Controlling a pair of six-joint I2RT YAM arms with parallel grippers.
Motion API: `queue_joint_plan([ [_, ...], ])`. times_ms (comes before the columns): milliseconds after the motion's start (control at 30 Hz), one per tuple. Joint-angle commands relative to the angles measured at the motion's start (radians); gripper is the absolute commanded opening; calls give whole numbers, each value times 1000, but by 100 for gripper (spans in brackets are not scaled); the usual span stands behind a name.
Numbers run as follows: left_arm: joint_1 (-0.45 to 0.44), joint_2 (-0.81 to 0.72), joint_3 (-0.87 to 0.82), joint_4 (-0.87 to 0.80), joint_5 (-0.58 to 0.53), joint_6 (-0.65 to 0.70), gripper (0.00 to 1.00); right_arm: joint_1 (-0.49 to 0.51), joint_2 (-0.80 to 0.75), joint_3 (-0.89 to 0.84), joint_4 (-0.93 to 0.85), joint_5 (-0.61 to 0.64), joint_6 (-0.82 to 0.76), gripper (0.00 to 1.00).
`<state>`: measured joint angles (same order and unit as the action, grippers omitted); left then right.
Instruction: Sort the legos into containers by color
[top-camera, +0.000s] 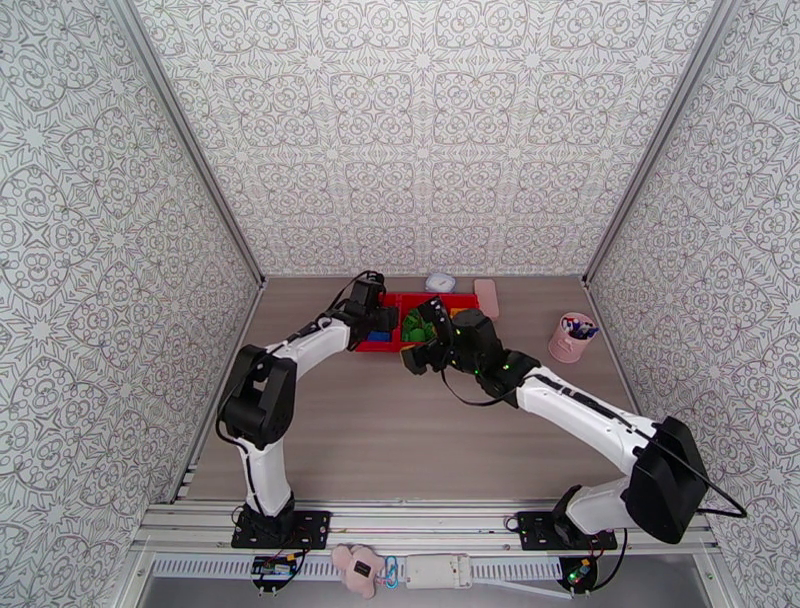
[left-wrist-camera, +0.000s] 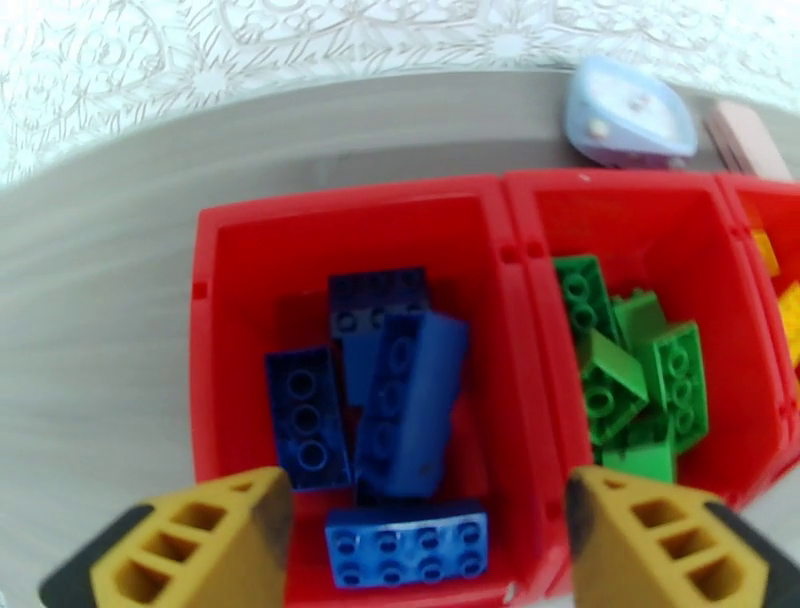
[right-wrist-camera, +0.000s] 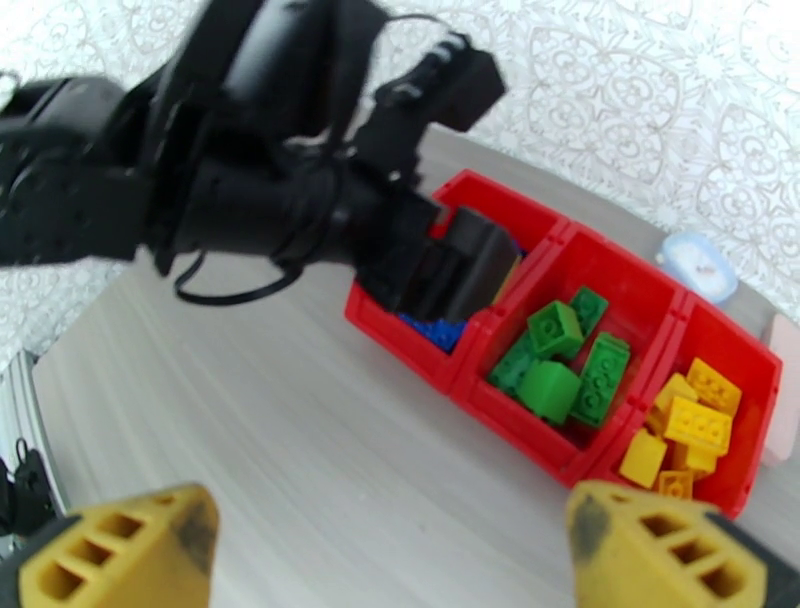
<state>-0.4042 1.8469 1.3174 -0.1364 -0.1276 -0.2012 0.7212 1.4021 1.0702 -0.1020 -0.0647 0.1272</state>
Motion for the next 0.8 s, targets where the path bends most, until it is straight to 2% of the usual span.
queue_joint_plan([
  [0, -20, -153, -104, 173, 2, 54, 91, 7, -62, -54, 76, 72, 15, 96],
  [300, -45, -529, -558, 423, -57, 191, 100, -21, -241, -288, 247, 329, -35, 98],
  [567, 85, -776, -872, 494, -45, 264, 100, -180, -350, -482, 335, 390, -77, 98],
  [767, 173, -812, -949, 557, -75, 298, 100, -305, -301, -597, 475, 409, -143, 98],
])
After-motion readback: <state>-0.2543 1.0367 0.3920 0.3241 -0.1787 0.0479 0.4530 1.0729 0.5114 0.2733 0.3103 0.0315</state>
